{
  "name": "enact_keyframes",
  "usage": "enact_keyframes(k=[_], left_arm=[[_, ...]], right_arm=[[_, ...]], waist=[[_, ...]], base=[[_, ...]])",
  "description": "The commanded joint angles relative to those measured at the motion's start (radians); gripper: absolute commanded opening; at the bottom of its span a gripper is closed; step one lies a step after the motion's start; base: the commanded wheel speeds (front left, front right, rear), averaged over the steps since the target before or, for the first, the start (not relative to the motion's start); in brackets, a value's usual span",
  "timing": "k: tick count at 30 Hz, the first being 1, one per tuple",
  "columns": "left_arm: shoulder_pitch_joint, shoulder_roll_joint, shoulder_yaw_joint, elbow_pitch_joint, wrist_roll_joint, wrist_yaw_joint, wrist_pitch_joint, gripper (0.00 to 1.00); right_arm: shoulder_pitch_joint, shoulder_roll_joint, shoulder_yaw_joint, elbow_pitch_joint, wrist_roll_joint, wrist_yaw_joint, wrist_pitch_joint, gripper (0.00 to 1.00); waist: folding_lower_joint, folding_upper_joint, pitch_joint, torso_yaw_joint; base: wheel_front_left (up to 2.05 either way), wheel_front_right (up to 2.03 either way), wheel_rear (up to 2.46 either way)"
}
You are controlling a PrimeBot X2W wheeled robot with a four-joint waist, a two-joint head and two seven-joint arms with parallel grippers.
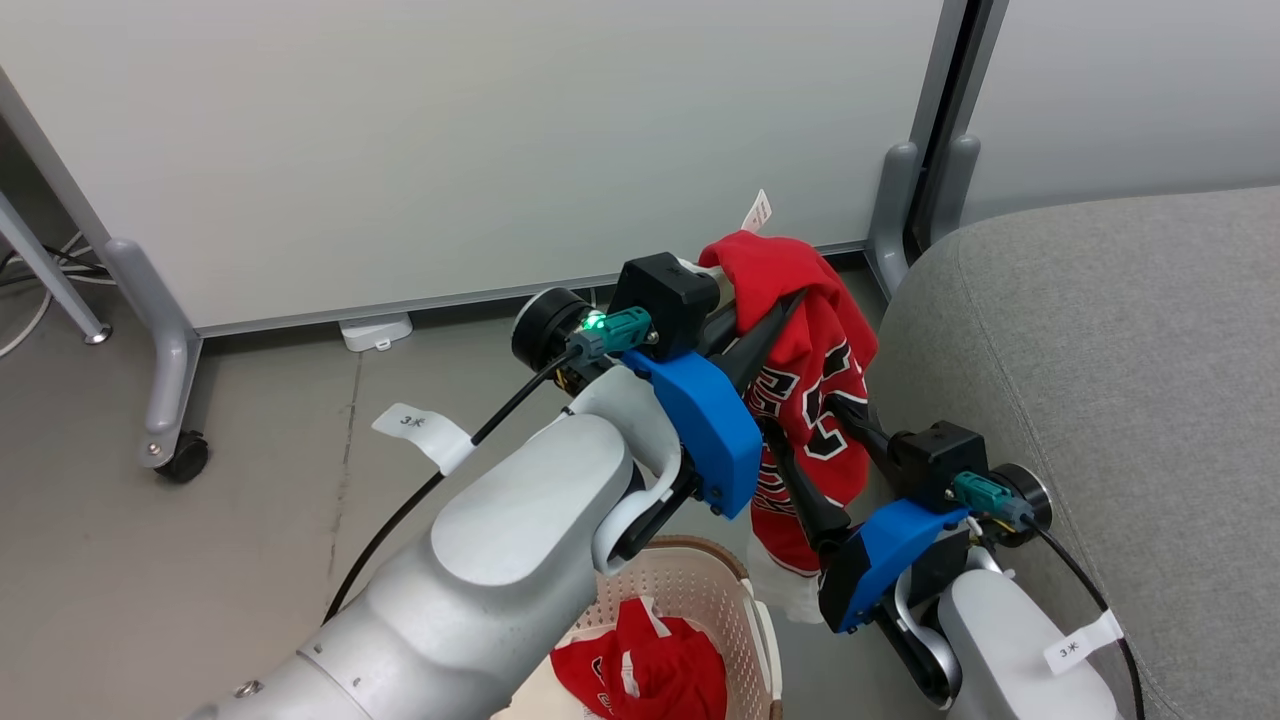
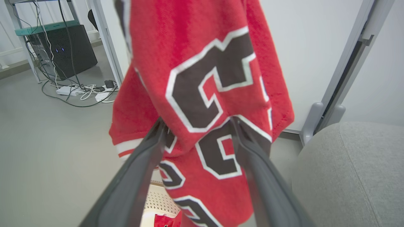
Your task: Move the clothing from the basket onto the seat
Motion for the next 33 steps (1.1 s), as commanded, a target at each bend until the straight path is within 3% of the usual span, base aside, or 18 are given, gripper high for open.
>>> enact_keyframes(k=[1, 14, 15, 16, 17, 18, 33], left_arm=[[-0.021, 0.0, -0.008, -0.005, -0.011, 0.005, -0.005, 0.0], [-0.038, -0.001, -0.057, -0.003, -0.056, 0.016, -0.015, 0.0], [-0.039, -0.001, -0.059, -0.001, -0.057, 0.016, -0.015, 0.0], [-0.04, -0.001, -0.062, 0.0, -0.061, 0.016, -0.016, 0.0], [-0.041, -0.001, -0.065, 0.002, -0.064, 0.018, -0.016, 0.0], [-0.042, -0.001, -0.068, 0.004, -0.065, 0.019, -0.017, 0.0], [-0.055, -0.001, -0.085, 0.045, -0.085, 0.026, -0.036, 0.0]], right_arm=[[-0.029, -0.003, 0.002, 0.027, 0.008, 0.0, -0.009, 1.0], [-0.113, -0.003, 0.01, 0.178, 0.022, 0.0, -0.042, 1.0], [-0.116, -0.003, 0.013, 0.183, 0.027, 0.0, -0.047, 0.77], [-0.118, -0.003, 0.016, 0.188, 0.028, 0.0, -0.051, 0.47], [-0.122, -0.003, 0.019, 0.192, 0.029, 0.0, -0.057, 0.27], [-0.126, -0.003, 0.022, 0.194, 0.032, 0.0, -0.062, 0.0], [-0.132, -0.003, 0.059, 0.226, 0.056, 0.0, -0.088, 0.0]], waist=[[-0.0001, 0.0, -0.001, 0.002], [-0.0001, 0.0, -0.01, 0.01], [-0.0001, 0.0, -0.011, 0.011], [-0.0001, 0.0, -0.011, 0.011], [-0.0001, 0.0, -0.012, 0.011], [-0.0001, 0.0, -0.012, 0.011], [-0.0001, 0.0, -0.012, 0.0]], base=[[0.0, 0.0, 0.0], [0.0, 0.0, 0.0], [0.0, 0.0, 0.0], [0.0, 0.0, 0.0], [0.0, 0.0, 0.0], [0.0, 0.0, 0.0], [0.0, 0.0, 0.0]])
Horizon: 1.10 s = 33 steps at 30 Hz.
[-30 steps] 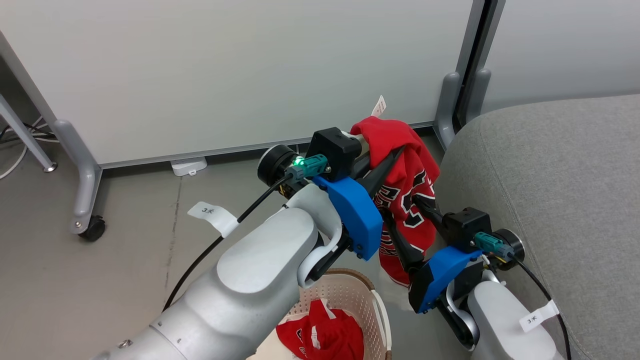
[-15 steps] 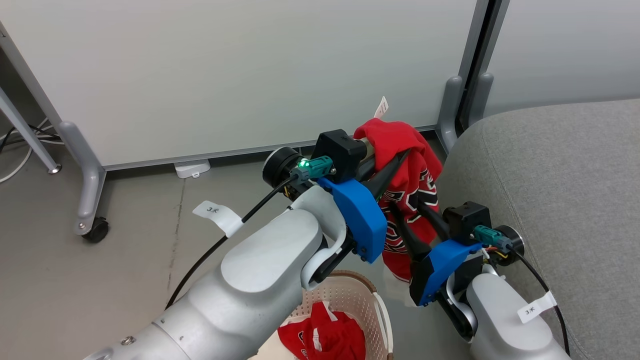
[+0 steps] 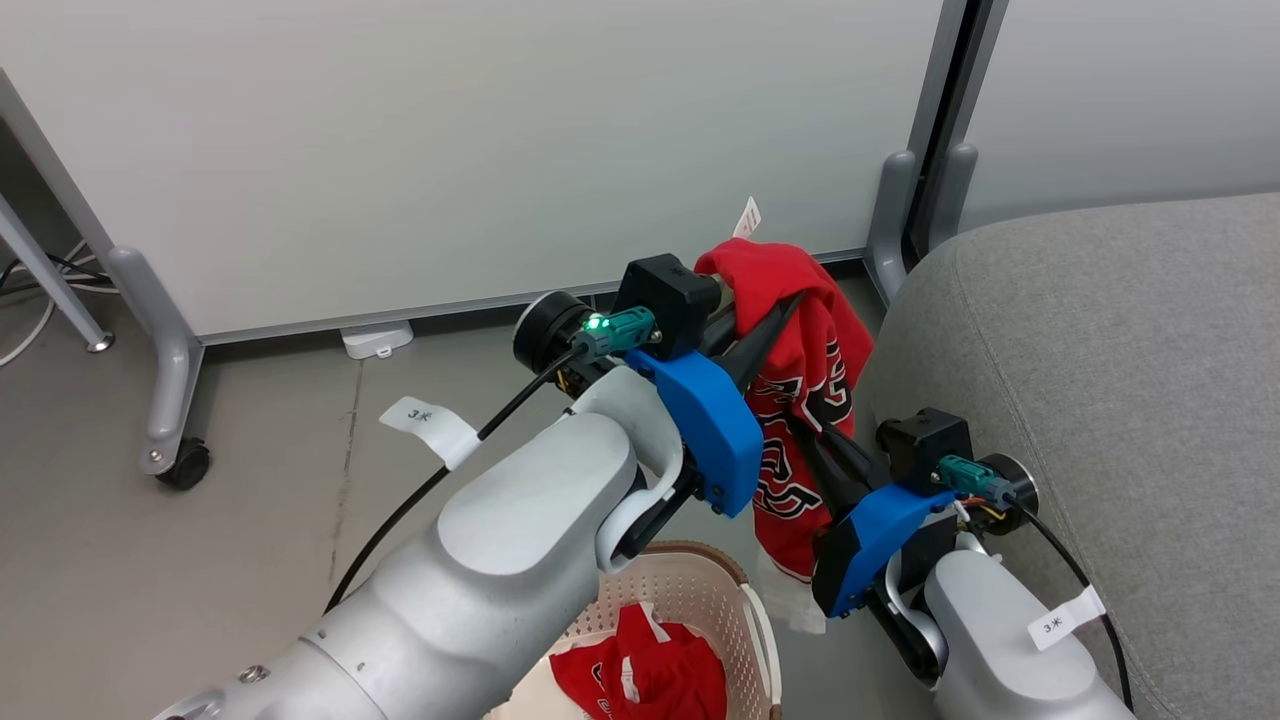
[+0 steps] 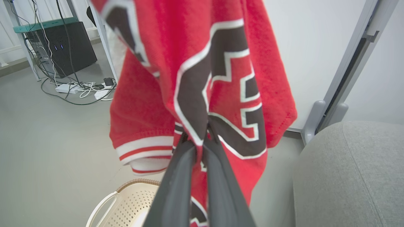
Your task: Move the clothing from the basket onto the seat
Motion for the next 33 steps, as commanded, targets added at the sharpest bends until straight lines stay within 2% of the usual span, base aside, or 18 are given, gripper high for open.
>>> enact_keyframes(k=[1, 3, 4, 5, 6, 22, 30, 33], left_arm=[[-0.017, -0.001, -0.002, 0.004, -0.003, 0.004, -0.006, 0.0], [-0.017, -0.001, -0.004, 0.006, -0.004, 0.003, -0.005, 0.0], [-0.017, -0.001, -0.007, 0.009, -0.006, 0.001, -0.002, 0.34], [-0.018, -0.001, -0.009, 0.01, -0.006, 0.0, -0.001, 0.94], [-0.019, -0.001, -0.011, 0.012, -0.007, -0.001, -0.001, 1.0], [-0.016, 0.004, -0.027, 0.031, -0.011, 0.003, -0.031, 1.0], [0.053, 0.052, -0.023, 0.008, -0.021, 0.001, -0.069, 1.0], [0.087, 0.089, -0.003, -0.021, -0.018, 0.015, -0.102, 1.0]], right_arm=[[-0.013, -0.003, 0.001, 0.004, 0.003, 0.0, -0.007, 0.0], [-0.013, -0.003, 0.001, 0.006, 0.004, 0.0, -0.007, 0.0], [-0.013, -0.003, 0.001, 0.007, 0.005, 0.0, -0.008, 0.0], [-0.013, -0.003, 0.0, 0.008, 0.005, 0.0, -0.009, 0.0], [-0.014, -0.003, 0.0, 0.009, 0.005, 0.0, -0.007, 0.0], [-0.014, -0.003, 0.012, 0.009, 0.013, 0.0, -0.014, 0.0], [-0.018, -0.003, -0.025, 0.006, -0.002, 0.0, -0.02, 0.0], [-0.018, -0.003, -0.047, -0.001, -0.01, 0.0, -0.023, 0.0]], waist=[[-0.0001, 0.0, 0.0, -0.001], [-0.0001, 0.0, 0.001, -0.001], [-0.0001, 0.0, 0.001, -0.001], [-0.0001, 0.0, 0.001, -0.001], [-0.0001, 0.0, 0.001, -0.001], [-0.0001, 0.0, 0.001, -0.005], [-0.0001, 0.0, 0.002, -0.01], [-0.0001, 0.0, 0.005, -0.013]], base=[[0.0, 0.0, 0.0], [0.0, 0.0, 0.0], [0.0, 0.0, 0.0], [0.0, 0.0, 0.0], [0.0, 0.0, 0.0], [0.0, 0.0, 0.0], [0.0, 0.0, 0.0], [0.0, 0.0, 0.0]])
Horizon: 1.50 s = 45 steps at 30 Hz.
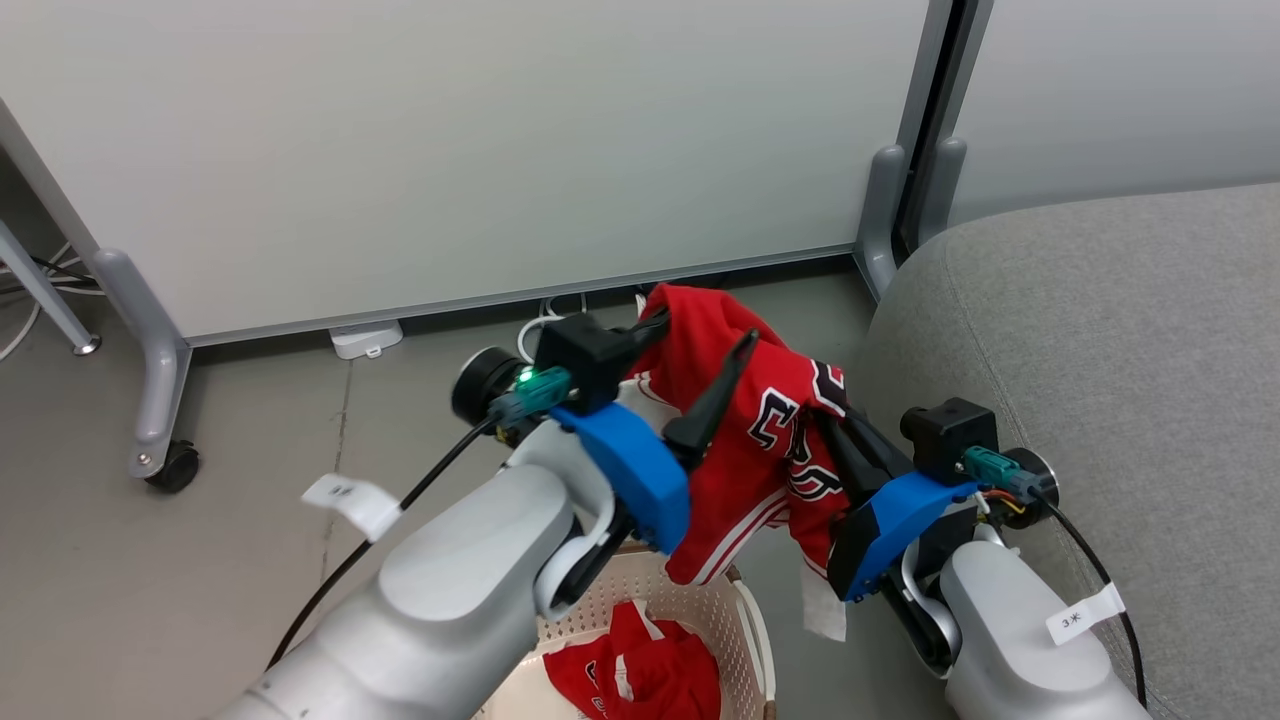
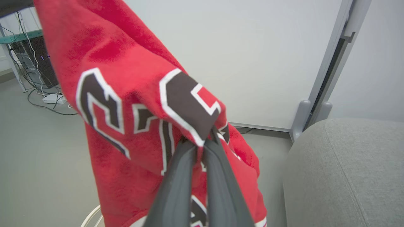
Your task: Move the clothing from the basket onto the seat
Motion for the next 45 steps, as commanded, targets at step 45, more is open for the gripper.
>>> enact_keyframes(k=[45], left_arm=[[0.765, 0.097, 0.792, -0.493, 0.48, -0.082, -0.039, 1.0]], right_arm=[[0.061, -0.002, -0.04, -0.198, -0.015, 0.0, 0.019, 0.0]], waist=[[0.0, 0.0, 0.106, -0.357]], base=[[0.0, 0.0, 0.0]])
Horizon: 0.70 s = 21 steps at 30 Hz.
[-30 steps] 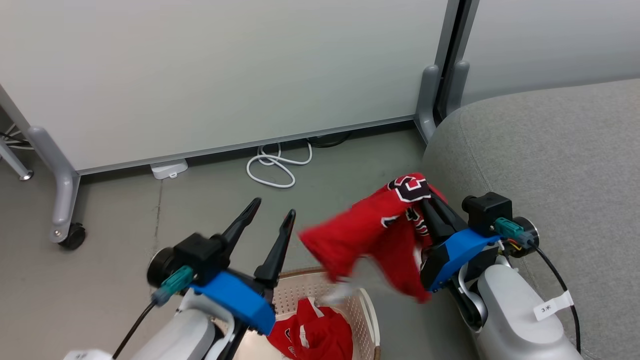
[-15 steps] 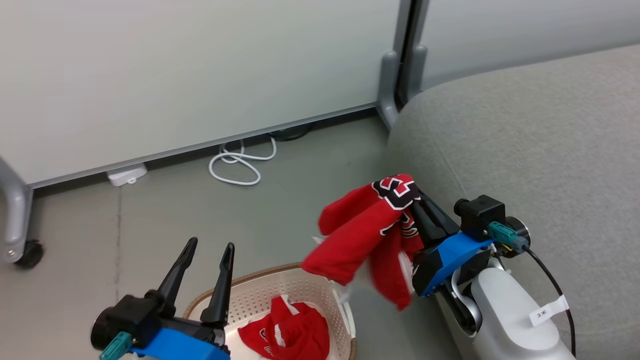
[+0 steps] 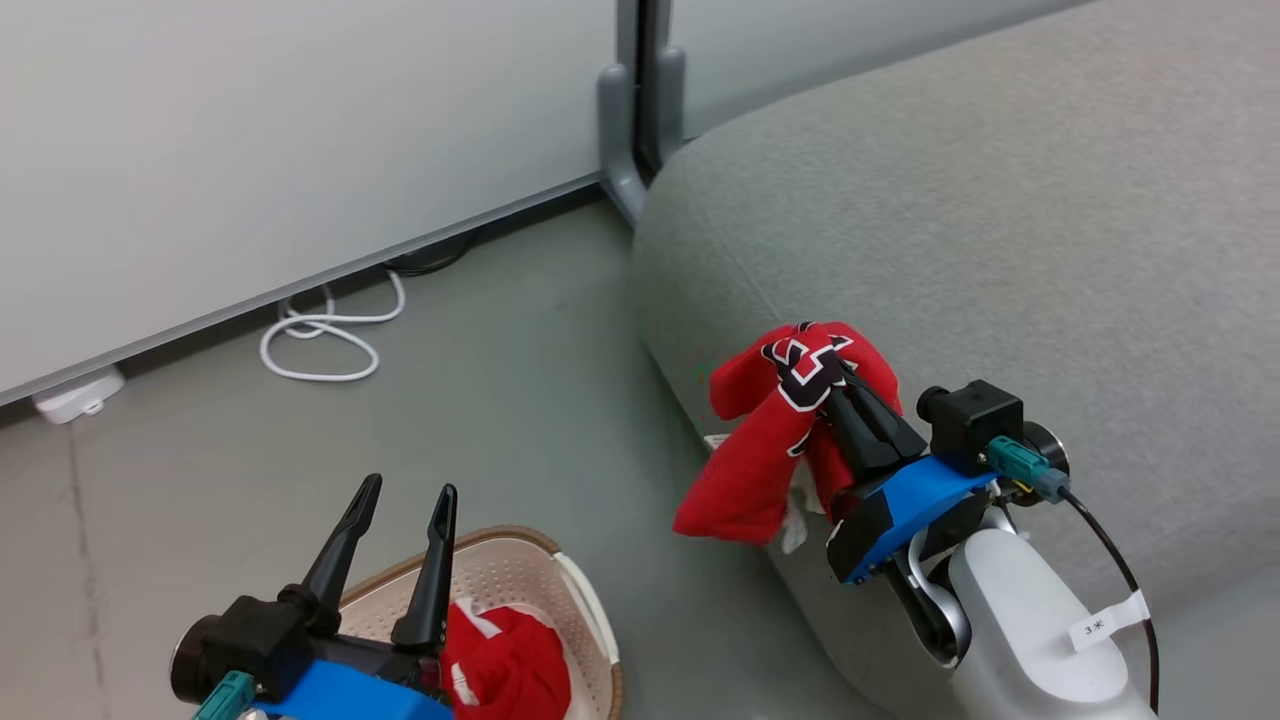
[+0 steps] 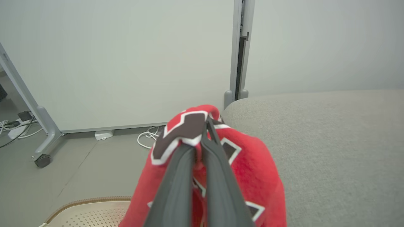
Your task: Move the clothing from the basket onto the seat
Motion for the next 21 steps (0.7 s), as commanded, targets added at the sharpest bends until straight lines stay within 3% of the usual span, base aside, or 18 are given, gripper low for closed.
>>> enact_keyframes(k=[1, 12, 21], left_arm=[[-0.014, -0.002, 0.006, 0.001, 0.007, -0.006, -0.003, 1.0], [-0.024, 0.016, 0.001, 0.003, 0.019, -0.012, -0.003, 1.0], [-0.035, 0.034, -0.013, -0.002, 0.01, -0.012, -0.003, 1.0]], right_arm=[[0.015, -0.001, -0.006, -0.013, -0.003, 0.0, -0.001, 0.0], [0.036, -0.001, -0.01, -0.035, 0.015, 0.0, -0.005, 0.0], [0.044, -0.001, -0.019, -0.048, 0.018, 0.0, -0.011, 0.0]], waist=[[0.0, 0.0, 0.016, -0.057], [0.0, 0.0, 0.036, -0.161], [0.0, 0.0, 0.057, -0.183]], base=[[0.0, 0.0, 0.0], [0.0, 0.0, 0.0], [0.0, 0.0, 0.0]])
